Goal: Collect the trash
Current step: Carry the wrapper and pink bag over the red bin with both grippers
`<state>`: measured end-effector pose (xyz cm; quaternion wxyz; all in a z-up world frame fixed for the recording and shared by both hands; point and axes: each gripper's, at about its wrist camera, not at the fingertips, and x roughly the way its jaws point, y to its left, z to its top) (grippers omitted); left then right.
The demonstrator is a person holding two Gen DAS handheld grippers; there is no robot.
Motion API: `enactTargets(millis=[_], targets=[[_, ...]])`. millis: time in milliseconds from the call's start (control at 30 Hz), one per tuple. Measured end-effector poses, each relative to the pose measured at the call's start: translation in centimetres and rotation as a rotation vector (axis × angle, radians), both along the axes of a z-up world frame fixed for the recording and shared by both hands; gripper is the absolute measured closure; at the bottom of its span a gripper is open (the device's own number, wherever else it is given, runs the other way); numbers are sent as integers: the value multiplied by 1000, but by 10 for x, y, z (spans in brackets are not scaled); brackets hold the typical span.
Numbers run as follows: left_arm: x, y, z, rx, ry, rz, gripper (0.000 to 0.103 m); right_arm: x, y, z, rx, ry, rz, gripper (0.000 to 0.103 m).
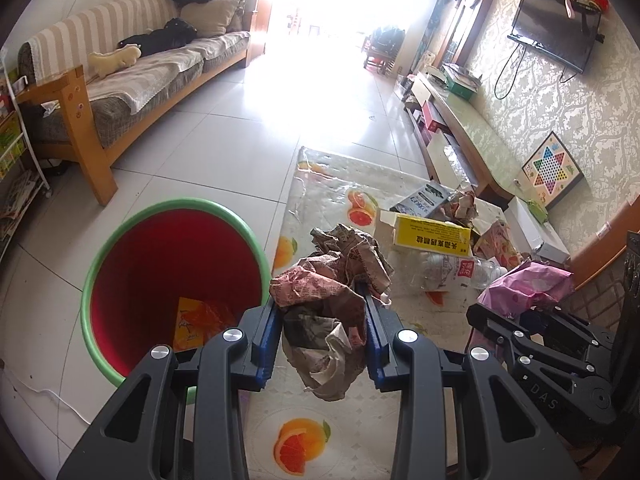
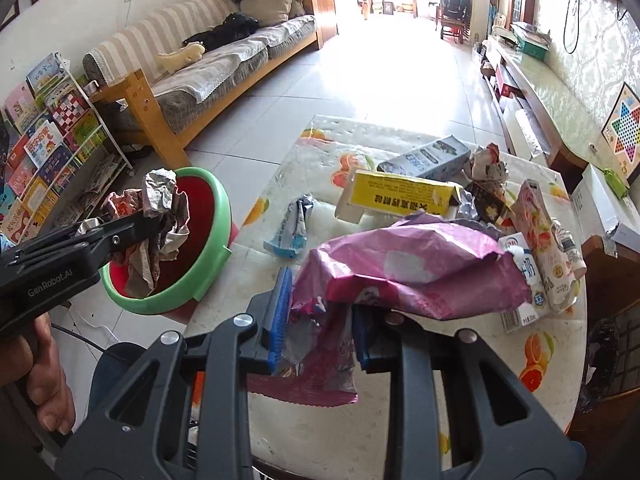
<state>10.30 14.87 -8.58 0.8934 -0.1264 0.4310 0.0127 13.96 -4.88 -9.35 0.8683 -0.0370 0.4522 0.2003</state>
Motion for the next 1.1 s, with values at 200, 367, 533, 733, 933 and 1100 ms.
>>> enactTargets(millis=[200,367,533,733,933,1100], targets=[[1,33,10,10,-20,54,69,2,24,17,20,-32,39,76],[4,64,10,17,-15,104,69,7,52,23,20,-42,77,76],[4,95,6,32,-1,151,69,14,83,22,33,-36,122,76],[-1,126,-4,22,24,204,63,20,121,20,40,-28,179,76],[-4,144,-12,5,36,238,32,19,150,17,50,-18,222,76],[-10,156,-11,-8,15,270,23,18,167,11,42,-4,247,76]])
